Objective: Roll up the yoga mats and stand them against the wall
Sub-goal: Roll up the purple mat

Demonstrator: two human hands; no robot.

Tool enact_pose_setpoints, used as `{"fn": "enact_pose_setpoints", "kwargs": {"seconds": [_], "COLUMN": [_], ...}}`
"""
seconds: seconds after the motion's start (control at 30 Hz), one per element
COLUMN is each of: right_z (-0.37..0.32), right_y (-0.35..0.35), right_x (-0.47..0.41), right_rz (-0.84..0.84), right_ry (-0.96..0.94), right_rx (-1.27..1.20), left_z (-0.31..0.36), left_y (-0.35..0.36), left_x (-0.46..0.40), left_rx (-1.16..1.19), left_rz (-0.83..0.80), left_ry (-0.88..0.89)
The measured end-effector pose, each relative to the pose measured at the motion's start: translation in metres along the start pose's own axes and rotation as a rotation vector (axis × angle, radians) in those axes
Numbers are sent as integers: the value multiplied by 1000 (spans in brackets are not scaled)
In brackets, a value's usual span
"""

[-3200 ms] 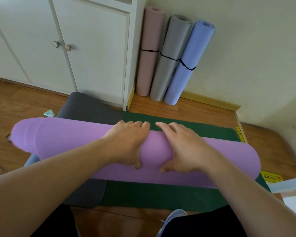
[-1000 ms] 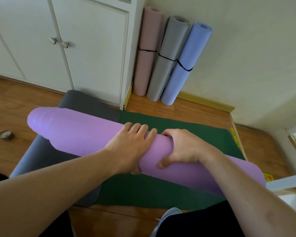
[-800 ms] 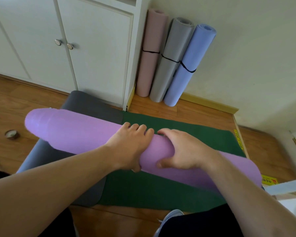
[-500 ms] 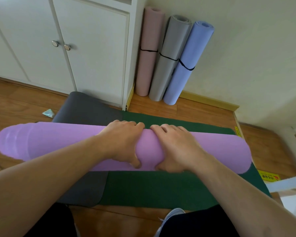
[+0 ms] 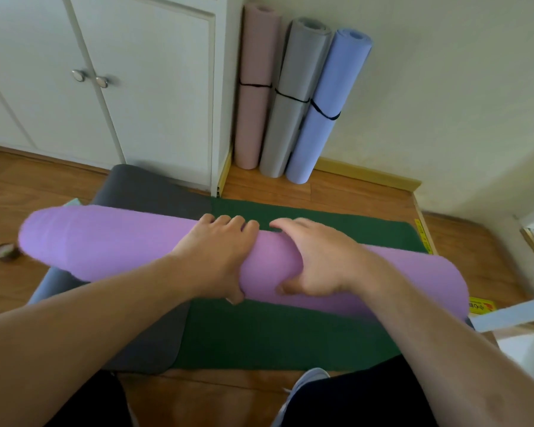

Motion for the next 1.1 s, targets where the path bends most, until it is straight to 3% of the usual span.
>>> {"fn": "enact_pose_setpoints", "kwargs": {"seconds": [0.17, 0.6, 0.67, 0.8, 0.87, 0.93, 1.03, 1.1], "right_z": [-22, -25, -19, 1, 10, 18, 27, 26], "right_y": [11, 31, 31, 24, 17, 8, -4, -6], "right_x": [0, -12, -13, -15, -15, -14, -10, -8], "right_rz": [116, 265, 272, 278, 300, 333, 418, 500], "right_ry": [-92, -210, -193, -68, 23, 106, 207, 220], "right_rx": [417, 435, 392, 182, 34, -124, -365, -517], "left_z": [-14, -24, -21, -9, -6, -7, -17, -19], "left_y": [-18, -40, -38, -40, -47, -50, -36, -30], "left_x": [-1, 2, 3, 8, 13, 14, 7, 3], "left_rx": [205, 264, 285, 253, 362, 527, 778, 1096], "left_rz": [-148, -318, -265, 115, 230, 227, 52, 2], "left_ry": [-109, -202, -187, -64, -65, -185, -405, -463]}}
Point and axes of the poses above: each hand's wrist, its own x-axis away from the middle knuckle, its own y-axis out of the palm, z = x × y, the point moved 1 cm from there along -x, towards the middle knuckle, and after that the axes turned 6 degrees about -y, right-handed, at the moved point
